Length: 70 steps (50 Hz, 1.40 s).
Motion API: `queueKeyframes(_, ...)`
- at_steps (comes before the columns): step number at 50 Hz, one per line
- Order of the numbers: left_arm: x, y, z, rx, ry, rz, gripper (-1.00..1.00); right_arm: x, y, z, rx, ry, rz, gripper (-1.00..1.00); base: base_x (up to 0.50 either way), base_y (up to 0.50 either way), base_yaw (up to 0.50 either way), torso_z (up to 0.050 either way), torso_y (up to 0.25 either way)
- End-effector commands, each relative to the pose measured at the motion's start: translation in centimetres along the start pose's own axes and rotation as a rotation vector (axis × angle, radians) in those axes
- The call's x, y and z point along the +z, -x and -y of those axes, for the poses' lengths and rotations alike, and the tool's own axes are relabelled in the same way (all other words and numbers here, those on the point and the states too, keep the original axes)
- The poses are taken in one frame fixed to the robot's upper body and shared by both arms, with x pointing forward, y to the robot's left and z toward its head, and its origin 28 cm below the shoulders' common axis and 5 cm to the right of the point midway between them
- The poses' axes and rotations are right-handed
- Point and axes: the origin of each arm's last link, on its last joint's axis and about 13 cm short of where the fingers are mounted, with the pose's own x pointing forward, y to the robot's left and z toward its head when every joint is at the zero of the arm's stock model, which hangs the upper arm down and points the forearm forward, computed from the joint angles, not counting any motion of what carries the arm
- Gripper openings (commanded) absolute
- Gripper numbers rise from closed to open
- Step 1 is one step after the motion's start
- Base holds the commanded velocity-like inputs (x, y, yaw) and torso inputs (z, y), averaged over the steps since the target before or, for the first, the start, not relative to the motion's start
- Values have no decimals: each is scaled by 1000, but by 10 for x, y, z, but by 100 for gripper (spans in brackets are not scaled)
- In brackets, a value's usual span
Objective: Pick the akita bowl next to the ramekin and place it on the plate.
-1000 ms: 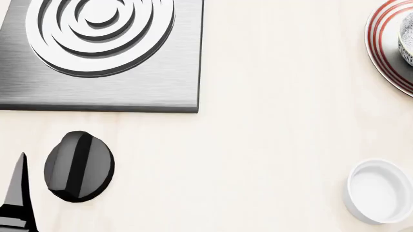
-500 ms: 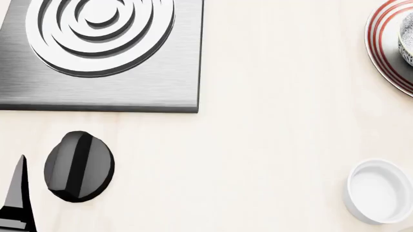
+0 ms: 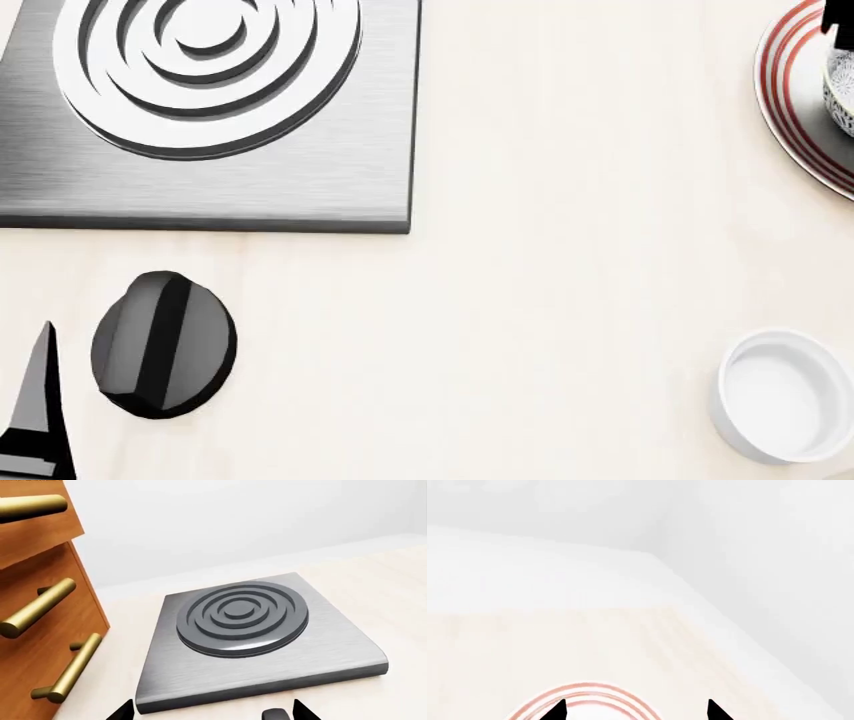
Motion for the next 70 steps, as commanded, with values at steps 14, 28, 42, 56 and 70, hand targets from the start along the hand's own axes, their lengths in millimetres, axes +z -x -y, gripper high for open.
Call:
queueKeyframes(14, 1, 1, 1, -4, -1, 3, 100, -31, 55, -18, 80, 96, 200, 100, 0, 0, 0, 0, 0)
queueKeyframes(28, 1, 1, 1, -5, 0, 1, 100, -46, 85, -25, 125, 71, 308, 100, 0, 0, 0, 0, 0)
queueKeyframes(42, 1, 1, 0, 0, 1, -1, 100, -68, 117, -33, 165, 22, 368, 100, 0, 0, 0, 0, 0)
queueKeyframes(56, 0, 2, 0, 1, -1, -3, 100, -83, 146, -34, 194, 37, 450, 100, 0, 0, 0, 0, 0)
queueKeyframes(70, 1, 3, -1, 5, -1, -2, 100, -106, 171, -38, 262, 42, 425, 100, 0, 0, 0, 0, 0)
